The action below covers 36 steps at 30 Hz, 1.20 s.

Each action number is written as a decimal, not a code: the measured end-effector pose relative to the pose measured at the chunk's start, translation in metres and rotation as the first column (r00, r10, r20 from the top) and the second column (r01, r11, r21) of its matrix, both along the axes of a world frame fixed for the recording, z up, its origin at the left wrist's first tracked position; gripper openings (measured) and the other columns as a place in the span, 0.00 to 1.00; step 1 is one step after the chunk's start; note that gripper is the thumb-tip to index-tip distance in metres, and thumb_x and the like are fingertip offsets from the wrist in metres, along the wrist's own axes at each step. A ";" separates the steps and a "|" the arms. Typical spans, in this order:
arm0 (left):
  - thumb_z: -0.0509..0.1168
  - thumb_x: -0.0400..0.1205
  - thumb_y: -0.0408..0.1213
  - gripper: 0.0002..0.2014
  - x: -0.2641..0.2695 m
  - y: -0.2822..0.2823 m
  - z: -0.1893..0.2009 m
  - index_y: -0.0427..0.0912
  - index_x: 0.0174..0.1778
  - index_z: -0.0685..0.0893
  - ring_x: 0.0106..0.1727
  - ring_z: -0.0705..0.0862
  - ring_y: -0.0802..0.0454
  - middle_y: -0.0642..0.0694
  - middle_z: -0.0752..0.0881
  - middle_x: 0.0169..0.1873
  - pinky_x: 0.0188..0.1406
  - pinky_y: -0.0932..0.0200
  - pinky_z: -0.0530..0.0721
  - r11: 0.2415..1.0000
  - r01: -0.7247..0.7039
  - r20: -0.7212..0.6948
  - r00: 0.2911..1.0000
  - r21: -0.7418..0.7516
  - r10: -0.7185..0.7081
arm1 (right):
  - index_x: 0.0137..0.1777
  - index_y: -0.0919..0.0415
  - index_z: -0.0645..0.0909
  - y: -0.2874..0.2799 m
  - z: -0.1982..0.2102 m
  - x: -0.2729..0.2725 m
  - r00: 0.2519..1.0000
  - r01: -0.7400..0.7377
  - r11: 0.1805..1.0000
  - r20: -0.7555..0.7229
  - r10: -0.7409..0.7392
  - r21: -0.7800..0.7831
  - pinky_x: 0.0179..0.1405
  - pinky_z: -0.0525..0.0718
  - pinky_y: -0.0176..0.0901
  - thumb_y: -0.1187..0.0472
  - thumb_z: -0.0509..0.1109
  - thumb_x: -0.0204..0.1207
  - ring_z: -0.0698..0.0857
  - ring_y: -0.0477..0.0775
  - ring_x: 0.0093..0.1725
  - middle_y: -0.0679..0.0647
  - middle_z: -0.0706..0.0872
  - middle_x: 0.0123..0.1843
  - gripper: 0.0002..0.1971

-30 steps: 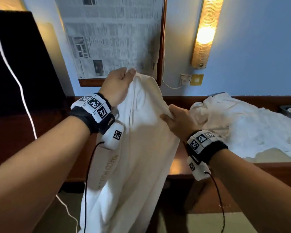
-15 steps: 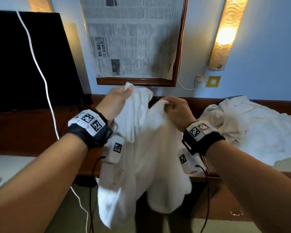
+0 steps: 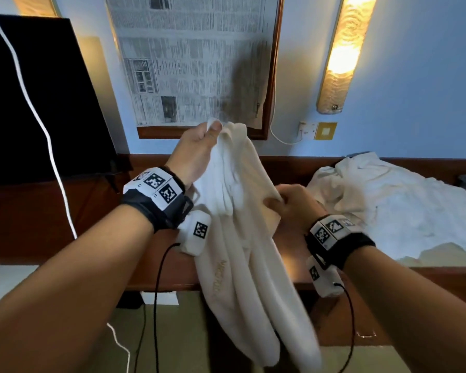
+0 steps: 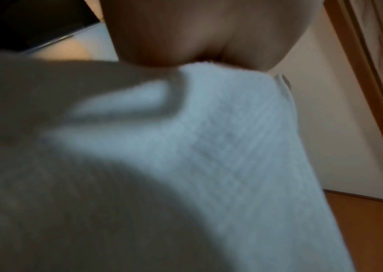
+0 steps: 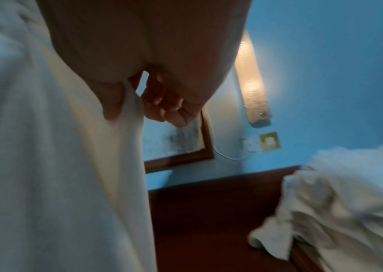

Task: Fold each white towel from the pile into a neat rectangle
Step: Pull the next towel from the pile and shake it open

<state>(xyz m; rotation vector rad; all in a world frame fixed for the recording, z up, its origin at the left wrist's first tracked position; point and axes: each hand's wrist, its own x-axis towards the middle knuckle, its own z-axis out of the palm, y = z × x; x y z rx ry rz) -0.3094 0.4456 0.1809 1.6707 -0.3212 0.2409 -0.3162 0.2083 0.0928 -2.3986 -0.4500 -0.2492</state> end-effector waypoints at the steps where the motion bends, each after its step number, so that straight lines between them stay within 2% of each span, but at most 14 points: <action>1: 0.62 0.82 0.56 0.17 -0.001 0.001 0.002 0.50 0.41 0.90 0.57 0.84 0.42 0.52 0.89 0.43 0.76 0.29 0.73 1.000 0.004 0.001 1.000 0.007 -0.004 | 0.46 0.61 0.89 -0.010 -0.012 0.003 0.999 0.047 0.999 -0.012 -0.047 -0.011 0.41 0.75 0.34 0.60 0.73 0.80 0.82 0.52 0.41 0.53 0.85 0.42 0.06; 3: 0.62 0.82 0.57 0.16 0.004 0.007 -0.002 0.56 0.39 0.92 0.58 0.87 0.39 0.49 0.91 0.46 0.76 0.32 0.74 1.000 0.027 0.001 1.000 0.013 -0.027 | 0.41 0.58 0.88 -0.027 -0.031 0.006 0.989 0.138 0.987 -0.063 -0.133 0.087 0.44 0.77 0.40 0.61 0.73 0.81 0.80 0.51 0.40 0.53 0.83 0.41 0.07; 5: 0.63 0.81 0.58 0.17 0.002 0.008 -0.010 0.52 0.44 0.92 0.60 0.87 0.42 0.46 0.91 0.51 0.76 0.33 0.73 0.998 0.056 -0.020 0.998 -0.003 -0.056 | 0.35 0.54 0.83 -0.031 -0.036 0.010 0.972 0.226 0.944 -0.117 -0.203 0.239 0.42 0.79 0.50 0.62 0.71 0.81 0.79 0.50 0.36 0.55 0.83 0.35 0.12; 8: 0.62 0.79 0.59 0.26 0.000 0.005 -0.026 0.39 0.56 0.87 0.68 0.84 0.42 0.41 0.89 0.60 0.80 0.41 0.71 1.000 0.026 -0.053 0.998 0.016 -0.025 | 0.36 0.54 0.83 -0.015 -0.014 0.014 0.977 0.210 0.902 -0.046 -0.209 0.378 0.37 0.77 0.44 0.61 0.70 0.82 0.78 0.44 0.33 0.49 0.82 0.33 0.11; 12: 0.59 0.87 0.50 0.16 -0.001 0.003 -0.040 0.45 0.40 0.85 0.45 0.81 0.58 0.61 0.87 0.35 0.56 0.55 0.74 0.999 0.038 -0.043 0.998 0.020 -0.037 | 0.45 0.50 0.86 0.018 0.044 0.014 0.991 -0.036 0.954 0.130 -0.003 0.297 0.39 0.75 0.19 0.62 0.71 0.81 0.81 0.28 0.36 0.38 0.85 0.38 0.07; 14: 0.57 0.92 0.42 0.16 -0.004 -0.003 -0.039 0.47 0.39 0.81 0.42 0.79 0.56 0.56 0.85 0.35 0.52 0.54 0.73 0.998 0.044 -0.069 0.997 -0.034 -0.046 | 0.38 0.56 0.86 0.032 0.067 0.018 0.978 -0.129 0.958 0.195 0.080 0.255 0.37 0.75 0.24 0.62 0.73 0.79 0.78 0.34 0.32 0.44 0.84 0.32 0.08; 17: 0.54 0.92 0.36 0.14 -0.006 -0.014 -0.034 0.44 0.47 0.83 0.47 0.86 0.61 0.55 0.90 0.40 0.60 0.62 0.78 0.990 0.079 -0.101 0.991 -0.117 -0.091 | 0.33 0.69 0.83 0.041 0.082 0.028 0.965 -0.111 0.963 0.256 0.045 0.246 0.33 0.76 0.38 0.56 0.78 0.75 0.74 0.44 0.31 0.61 0.83 0.30 0.17; 19: 0.55 0.92 0.37 0.14 -0.003 -0.015 -0.029 0.46 0.46 0.85 0.44 0.88 0.59 0.56 0.91 0.37 0.62 0.57 0.79 0.986 0.073 -0.117 0.989 -0.148 -0.090 | 0.32 0.70 0.80 0.038 0.080 0.027 0.969 -0.064 0.963 0.247 -0.002 0.260 0.30 0.75 0.39 0.48 0.77 0.74 0.72 0.45 0.29 0.58 0.79 0.28 0.23; 22: 0.58 0.92 0.41 0.18 0.005 -0.006 -0.017 0.51 0.39 0.88 0.43 0.84 0.54 0.57 0.89 0.34 0.59 0.51 0.78 0.995 0.031 -0.104 0.994 -0.095 -0.041 | 0.40 0.66 0.85 0.032 0.061 0.014 0.990 -0.101 0.971 0.119 0.077 0.216 0.33 0.81 0.44 0.47 0.76 0.75 0.80 0.53 0.30 0.56 0.86 0.33 0.18; 25: 0.58 0.91 0.38 0.14 0.015 0.009 -0.006 0.35 0.60 0.88 0.52 0.86 0.48 0.50 0.90 0.42 0.71 0.45 0.77 0.987 -0.059 -0.097 0.994 -0.148 0.045 | 0.38 0.47 0.85 0.015 0.019 0.006 0.990 -0.111 0.981 -0.065 0.123 0.160 0.32 0.80 0.34 0.54 0.78 0.75 0.84 0.37 0.32 0.42 0.88 0.34 0.07; 27: 0.59 0.91 0.37 0.15 0.020 0.019 -0.001 0.32 0.59 0.87 0.55 0.87 0.43 0.44 0.91 0.47 0.71 0.46 0.78 0.984 -0.084 -0.081 0.994 -0.156 0.072 | 0.32 0.41 0.80 -0.002 -0.014 0.005 0.986 -0.073 0.995 -0.145 0.082 0.068 0.34 0.75 0.29 0.56 0.76 0.78 0.81 0.33 0.28 0.37 0.84 0.27 0.14; 29: 0.59 0.91 0.37 0.16 0.021 0.020 0.002 0.40 0.43 0.88 0.45 0.84 0.50 0.49 0.90 0.39 0.62 0.50 0.77 0.987 -0.110 -0.076 0.992 -0.120 0.101 | 0.30 0.41 0.79 -0.018 -0.042 0.003 0.966 -0.032 0.999 -0.257 0.025 -0.020 0.32 0.72 0.28 0.57 0.74 0.79 0.78 0.34 0.26 0.40 0.81 0.24 0.17; 32: 0.58 0.92 0.36 0.13 0.017 0.009 0.003 0.33 0.52 0.85 0.52 0.83 0.49 0.42 0.90 0.50 0.67 0.50 0.77 0.981 -0.162 -0.046 0.986 -0.105 0.158 | 0.33 0.48 0.85 -0.038 -0.076 0.001 0.924 0.008 0.993 -0.379 -0.054 -0.121 0.31 0.73 0.29 0.58 0.73 0.79 0.80 0.38 0.29 0.42 0.83 0.28 0.12; 36: 0.56 0.92 0.31 0.18 0.014 -0.005 0.001 0.46 0.35 0.76 0.32 0.82 0.66 0.62 0.84 0.23 0.44 0.67 0.77 0.981 -0.164 -0.049 0.986 -0.102 0.160 | 0.42 0.63 0.85 -0.058 -0.103 0.003 0.901 0.100 0.986 -0.409 -0.147 -0.134 0.42 0.82 0.48 0.61 0.74 0.74 0.85 0.53 0.38 0.57 0.88 0.38 0.05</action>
